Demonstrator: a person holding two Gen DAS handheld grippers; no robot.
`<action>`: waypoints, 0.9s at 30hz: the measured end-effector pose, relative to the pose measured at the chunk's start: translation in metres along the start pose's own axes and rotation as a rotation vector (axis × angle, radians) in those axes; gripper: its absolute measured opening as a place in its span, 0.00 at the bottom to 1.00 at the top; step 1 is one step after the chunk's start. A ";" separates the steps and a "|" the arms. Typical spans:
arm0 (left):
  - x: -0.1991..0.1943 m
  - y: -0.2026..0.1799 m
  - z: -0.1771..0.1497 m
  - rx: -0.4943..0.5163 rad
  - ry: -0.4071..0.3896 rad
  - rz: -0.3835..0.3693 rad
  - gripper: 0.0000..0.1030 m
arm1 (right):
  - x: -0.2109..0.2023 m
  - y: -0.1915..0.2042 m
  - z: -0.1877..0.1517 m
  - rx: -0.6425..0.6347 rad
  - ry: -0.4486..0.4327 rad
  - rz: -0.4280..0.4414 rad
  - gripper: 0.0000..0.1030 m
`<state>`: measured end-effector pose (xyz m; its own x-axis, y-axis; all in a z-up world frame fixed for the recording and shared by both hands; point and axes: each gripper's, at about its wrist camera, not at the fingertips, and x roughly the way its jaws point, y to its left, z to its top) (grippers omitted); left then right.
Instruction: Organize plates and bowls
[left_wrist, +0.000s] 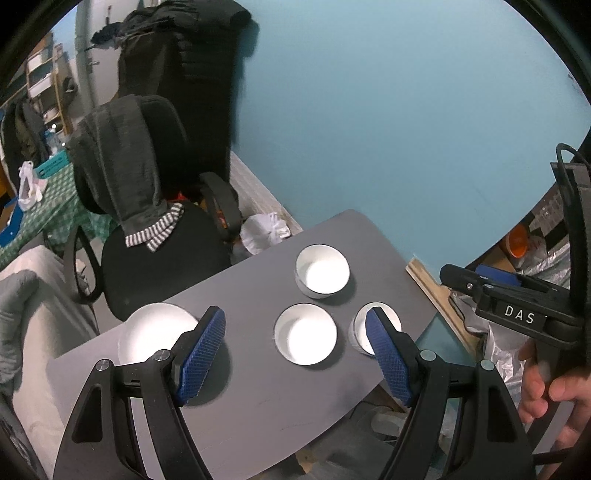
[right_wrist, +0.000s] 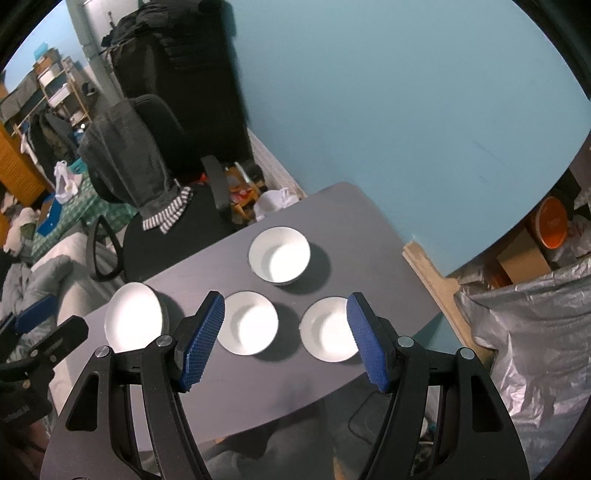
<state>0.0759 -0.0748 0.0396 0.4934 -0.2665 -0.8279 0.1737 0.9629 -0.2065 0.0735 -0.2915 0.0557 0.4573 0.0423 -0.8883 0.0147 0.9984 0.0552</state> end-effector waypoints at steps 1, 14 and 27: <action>0.001 -0.002 0.001 0.003 0.002 0.000 0.77 | 0.001 -0.002 0.000 0.002 0.001 0.001 0.66; 0.015 -0.012 0.011 0.007 0.020 -0.011 0.77 | 0.009 -0.013 0.008 0.015 0.016 0.015 0.66; 0.028 0.005 0.006 -0.004 0.043 -0.040 0.77 | 0.028 0.002 0.002 0.007 0.038 0.033 0.66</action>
<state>0.0955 -0.0771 0.0186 0.4489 -0.3026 -0.8408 0.1892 0.9518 -0.2415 0.0881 -0.2880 0.0314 0.4236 0.0771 -0.9026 0.0063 0.9961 0.0880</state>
